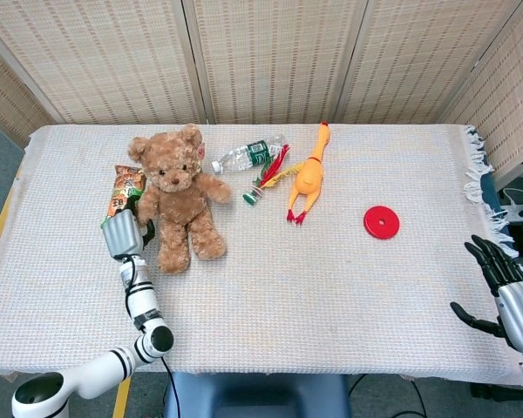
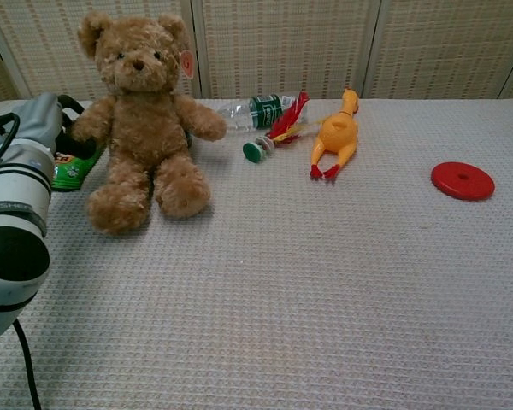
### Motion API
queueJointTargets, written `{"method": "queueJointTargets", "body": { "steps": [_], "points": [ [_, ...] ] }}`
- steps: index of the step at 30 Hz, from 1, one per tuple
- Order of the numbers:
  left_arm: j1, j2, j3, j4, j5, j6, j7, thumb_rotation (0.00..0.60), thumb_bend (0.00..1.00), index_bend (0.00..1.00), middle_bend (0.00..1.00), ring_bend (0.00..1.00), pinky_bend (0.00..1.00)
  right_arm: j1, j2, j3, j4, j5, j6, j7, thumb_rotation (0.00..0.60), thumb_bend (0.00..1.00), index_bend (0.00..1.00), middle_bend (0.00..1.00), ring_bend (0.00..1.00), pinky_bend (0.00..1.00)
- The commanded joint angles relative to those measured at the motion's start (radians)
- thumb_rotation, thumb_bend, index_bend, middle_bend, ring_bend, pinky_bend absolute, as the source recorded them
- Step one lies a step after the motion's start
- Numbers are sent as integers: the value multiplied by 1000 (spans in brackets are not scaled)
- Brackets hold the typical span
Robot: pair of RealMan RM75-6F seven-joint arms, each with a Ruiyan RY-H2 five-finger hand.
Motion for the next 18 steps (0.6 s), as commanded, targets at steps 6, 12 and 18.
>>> {"method": "queueJointTargets", "body": {
  "steps": [6,12,18],
  "points": [
    [-1,-12,30,55,82,21,-95,600,484,318,507,435,558,1,1,-1,-1,0,-4,-2,600,110,0,0,0,132],
    [10,-16,43,66,70,-21,-61,600,485,383,571,496,558,3,0,-2,-2,3,-9,-5,600,110,0,0,0,132],
    [18,-5,39,40,62,-31,-39,600,484,415,605,534,557,3,0,-2,-3,5,-10,-6,600,109,0,0,0,132]
  ]
}}
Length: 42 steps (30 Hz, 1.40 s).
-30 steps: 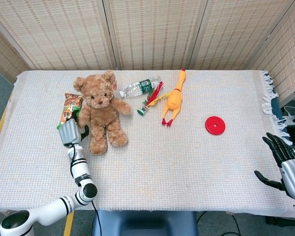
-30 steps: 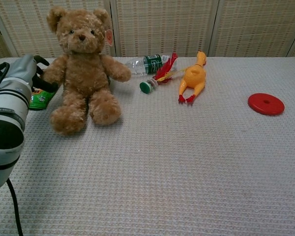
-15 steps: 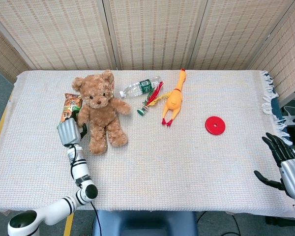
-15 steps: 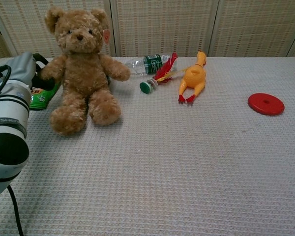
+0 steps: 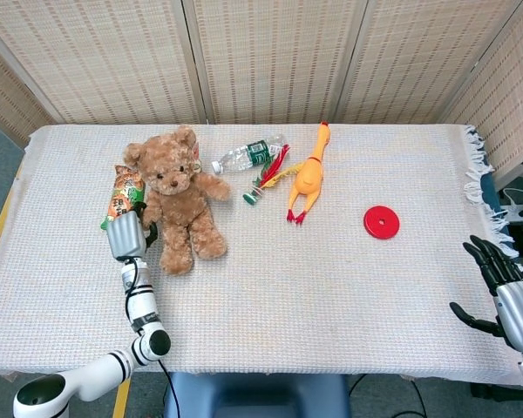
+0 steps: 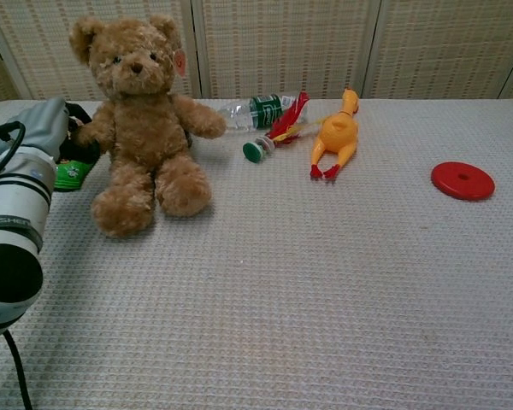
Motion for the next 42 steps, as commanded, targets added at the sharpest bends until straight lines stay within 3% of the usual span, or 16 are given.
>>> {"method": "queueJointTargets", "body": {
  "steps": [1,6,16,24,35,42],
  "points": [
    [3,-1,3,7,25,20,-32,600,485,413,602,534,557,0,1,0,0,-1,1,2,600,109,0,0,0,132],
    [-1,-19,16,52,89,48,-132,600,485,401,592,531,558,2,2,0,-3,4,-5,1,600,109,0,0,0,132],
    [22,13,10,-29,18,-37,-32,600,483,433,636,535,559,2,3,-1,-3,2,-5,3,600,109,0,0,0,132],
    [15,-8,25,34,113,51,-131,600,482,406,599,528,558,5,1,2,-4,9,-13,-1,600,110,0,0,0,132],
    [40,27,11,-62,8,-45,13,600,482,463,645,533,563,6,3,1,-7,9,-15,0,600,109,0,0,0,132],
    [29,13,25,-24,89,29,-58,600,485,453,629,532,563,8,3,3,-9,14,-19,-1,600,109,0,0,0,132]
  ]
}}
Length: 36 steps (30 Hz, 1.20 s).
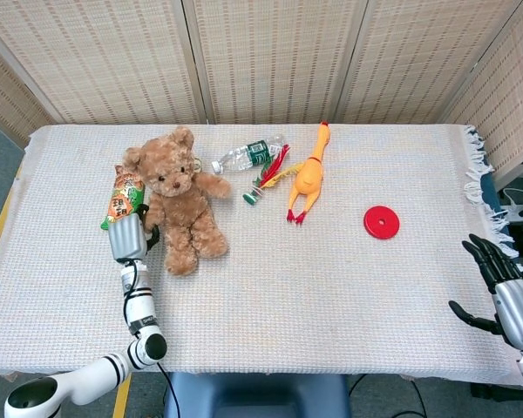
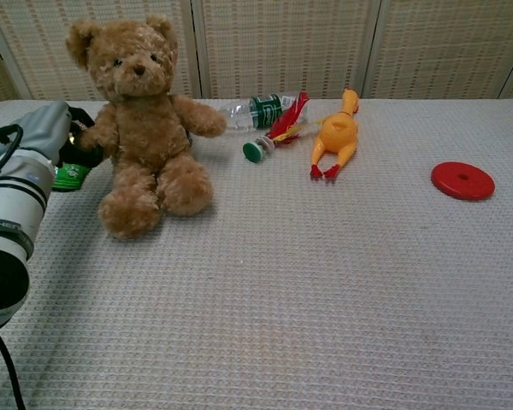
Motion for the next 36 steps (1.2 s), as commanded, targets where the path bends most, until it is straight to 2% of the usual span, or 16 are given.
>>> {"method": "queueJointTargets", "body": {
  "steps": [1,6,13,16,19,21,23,25,29,36],
  "points": [
    [-5,-12,15,34,49,34,-49,600,484,452,629,532,563,0,0,1,0,1,-1,0,600,109,0,0,0,132],
    [8,7,1,-31,-22,-20,36,600,482,485,658,544,562,0,1,-2,-1,-4,-1,-1,600,109,0,0,0,132],
    [17,16,9,-42,-19,-7,48,600,483,484,657,546,562,2,-1,-1,0,0,-4,-3,600,110,0,0,0,132],
    [21,26,17,-51,1,5,35,600,481,431,584,518,553,3,-2,1,-2,5,-9,-9,600,109,0,0,0,132],
    [37,48,38,-87,46,24,-8,600,474,270,395,396,542,4,-2,-2,-3,2,-10,-11,600,109,0,0,0,132],
    [61,85,75,-143,84,26,-25,600,454,116,236,265,490,4,-2,0,-4,5,-12,-12,600,109,0,0,0,132],
    [96,144,132,-224,125,24,-16,600,432,26,131,179,429,5,-3,1,-5,8,-14,-15,600,109,0,0,0,132],
    [131,201,185,-301,160,27,-4,600,413,0,63,125,392,4,-2,0,-6,5,-12,-14,600,109,0,0,0,132],
    [209,334,296,-470,212,37,48,600,394,0,11,75,365,4,-7,1,-6,8,-13,-21,600,110,0,0,0,132],
    [313,526,429,-634,327,108,77,600,397,0,0,62,358,6,-12,-1,-9,8,-20,-39,600,109,0,0,0,132]
  ]
}}
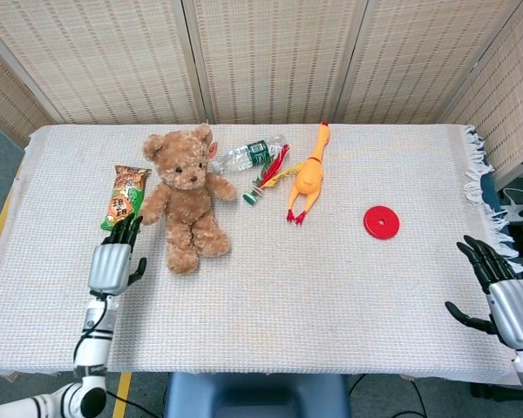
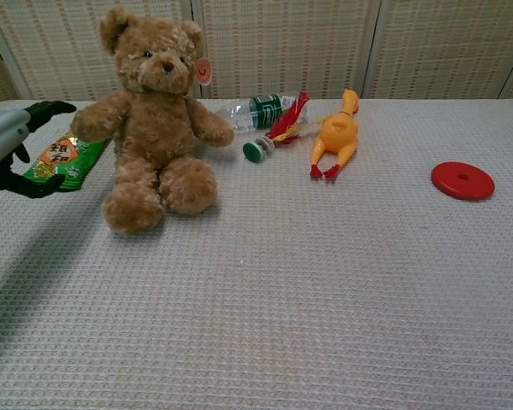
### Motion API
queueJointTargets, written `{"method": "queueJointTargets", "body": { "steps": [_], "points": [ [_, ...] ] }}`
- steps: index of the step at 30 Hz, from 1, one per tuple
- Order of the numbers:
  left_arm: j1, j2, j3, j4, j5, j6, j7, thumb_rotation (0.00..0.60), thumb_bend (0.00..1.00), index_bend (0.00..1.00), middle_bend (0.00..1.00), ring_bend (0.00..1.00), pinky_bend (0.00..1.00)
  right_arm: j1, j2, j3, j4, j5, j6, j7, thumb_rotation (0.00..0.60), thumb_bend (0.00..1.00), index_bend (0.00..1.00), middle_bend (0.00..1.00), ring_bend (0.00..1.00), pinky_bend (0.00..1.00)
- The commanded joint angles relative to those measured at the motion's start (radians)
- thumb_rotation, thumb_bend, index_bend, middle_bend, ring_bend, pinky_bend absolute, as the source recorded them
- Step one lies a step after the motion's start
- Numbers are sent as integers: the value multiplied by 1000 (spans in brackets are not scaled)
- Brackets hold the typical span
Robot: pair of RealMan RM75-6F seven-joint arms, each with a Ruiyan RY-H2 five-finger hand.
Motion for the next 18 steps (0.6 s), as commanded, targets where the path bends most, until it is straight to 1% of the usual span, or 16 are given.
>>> {"method": "queueJointTargets", "body": {
  "steps": [1,4,5,7,11,14,18],
  "points": [
    [78,114,94,-88,99,60,14,600,397,0,1,62,358,1,-4,1,0,4,-3,-10,600,109,0,0,0,132],
    [122,178,153,-104,195,112,-20,600,394,0,20,63,356,4,-9,0,-1,5,-13,-24,600,110,0,0,0,132],
    [134,201,179,-95,243,125,-50,600,394,0,31,67,355,5,-11,0,-2,7,-15,-32,600,109,0,0,0,132],
    [152,232,215,-73,307,143,-106,600,398,3,44,76,354,4,-17,1,-2,8,-14,-49,600,109,0,0,0,132],
    [190,276,256,-67,351,149,-212,600,404,35,75,86,352,4,-32,1,2,7,-14,-86,600,109,0,0,0,132],
    [212,285,260,-62,352,153,-234,600,405,55,108,105,356,4,-43,5,4,15,-16,-111,600,110,0,0,0,132],
    [238,273,249,-44,353,171,-250,600,406,84,137,119,357,5,-57,13,2,29,-17,-132,600,109,0,0,0,132]
  ]
}}
